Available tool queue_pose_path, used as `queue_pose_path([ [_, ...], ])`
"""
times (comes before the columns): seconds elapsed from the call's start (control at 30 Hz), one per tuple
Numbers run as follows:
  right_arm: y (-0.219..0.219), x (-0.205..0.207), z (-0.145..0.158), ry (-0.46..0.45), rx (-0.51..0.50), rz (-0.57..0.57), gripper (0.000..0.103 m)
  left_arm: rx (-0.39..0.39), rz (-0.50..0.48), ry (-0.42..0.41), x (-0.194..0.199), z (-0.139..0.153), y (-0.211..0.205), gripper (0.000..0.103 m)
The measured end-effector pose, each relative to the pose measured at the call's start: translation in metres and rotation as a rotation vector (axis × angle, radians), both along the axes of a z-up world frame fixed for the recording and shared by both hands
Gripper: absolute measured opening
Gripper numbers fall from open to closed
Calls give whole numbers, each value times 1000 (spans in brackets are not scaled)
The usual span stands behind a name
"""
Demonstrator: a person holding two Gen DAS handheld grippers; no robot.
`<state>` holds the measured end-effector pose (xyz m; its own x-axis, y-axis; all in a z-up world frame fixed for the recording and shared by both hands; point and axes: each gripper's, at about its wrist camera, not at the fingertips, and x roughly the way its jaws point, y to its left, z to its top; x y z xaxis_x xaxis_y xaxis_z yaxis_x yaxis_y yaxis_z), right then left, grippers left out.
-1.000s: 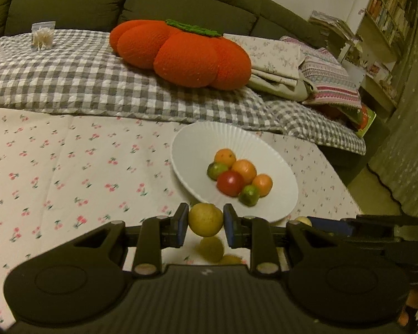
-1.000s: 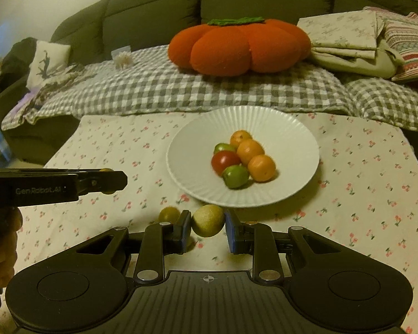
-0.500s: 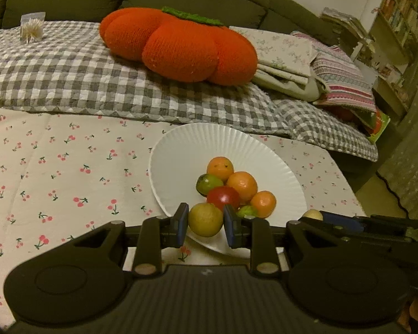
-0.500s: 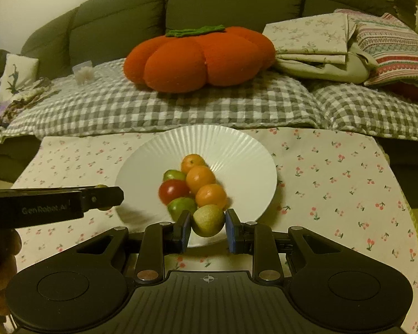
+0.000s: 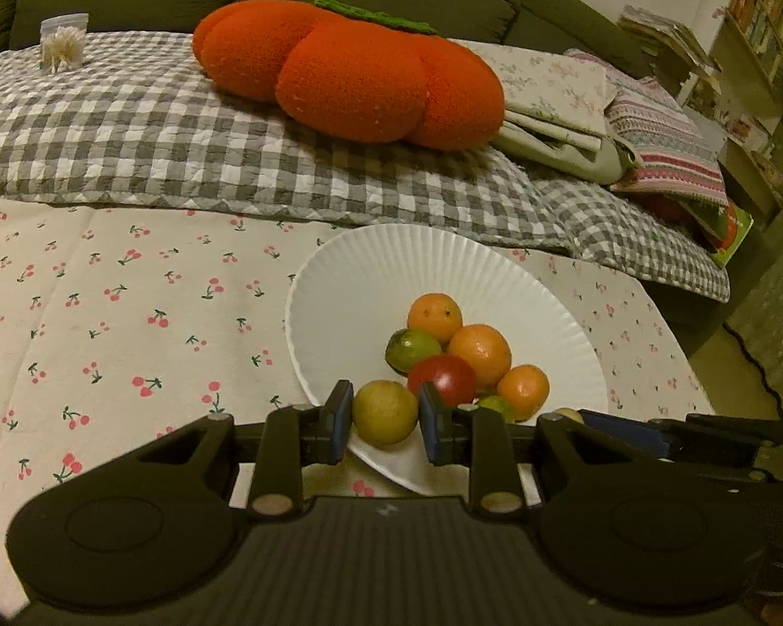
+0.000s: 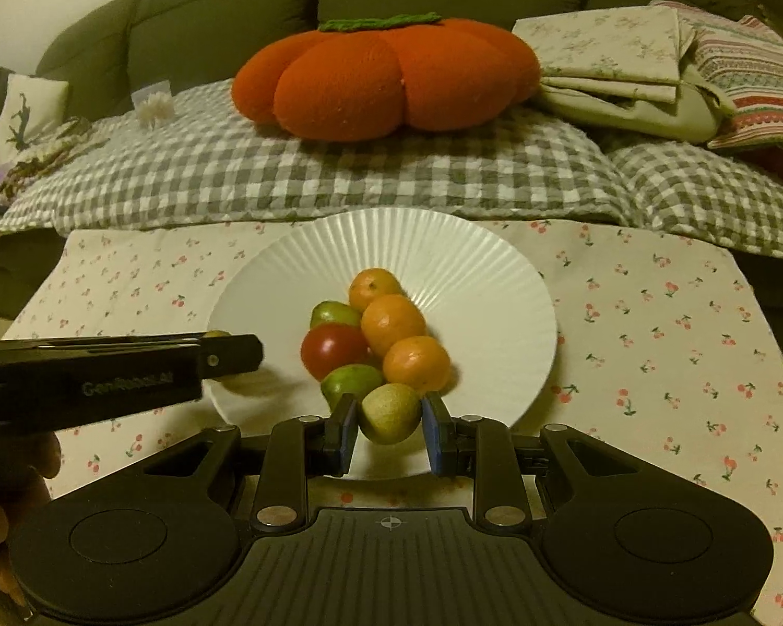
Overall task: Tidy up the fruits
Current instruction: 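Lower both fruits onto the white plate and open both grippers, then withdraw both grippers from the plate toward the last two yellow-green fruits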
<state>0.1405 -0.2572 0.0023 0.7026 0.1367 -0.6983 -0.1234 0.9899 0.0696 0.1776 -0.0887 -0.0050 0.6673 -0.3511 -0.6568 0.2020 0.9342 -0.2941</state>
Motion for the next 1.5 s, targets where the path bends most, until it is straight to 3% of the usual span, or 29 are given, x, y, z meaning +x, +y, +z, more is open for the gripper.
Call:
queue_pose_path([
  [0.07,0,1,2,-3,15,-10,27,-9,-5,3,1,1,1,31],
  [0.1,-1,2,3,-6,25,-14,28,-13,-5,0,1,3,3,49],
  [0.13,-2,2,5,-9,31,-20,28,-17,-1,-8,0,4,4,58],
  [0.17,-3,2,7,-12,41,-26,30,-15,13,-18,-1,6,6,67],
  [0.2,-6,2,10,-20,55,-36,35,-18,21,-27,-1,8,9,69],
  [0.23,-8,2,11,-25,65,-43,39,-29,17,-31,-1,10,11,69],
  [0.47,-23,-3,22,-42,105,-94,39,-95,67,-10,-3,20,29,69],
  [1.0,-13,-40,22,-15,85,15,39,4,48,25,-35,17,42,69],
  [1.23,-4,-52,18,0,70,62,45,84,10,34,-51,8,33,70],
  [1.5,12,-58,13,20,46,150,52,80,-19,75,-56,-6,21,70],
])
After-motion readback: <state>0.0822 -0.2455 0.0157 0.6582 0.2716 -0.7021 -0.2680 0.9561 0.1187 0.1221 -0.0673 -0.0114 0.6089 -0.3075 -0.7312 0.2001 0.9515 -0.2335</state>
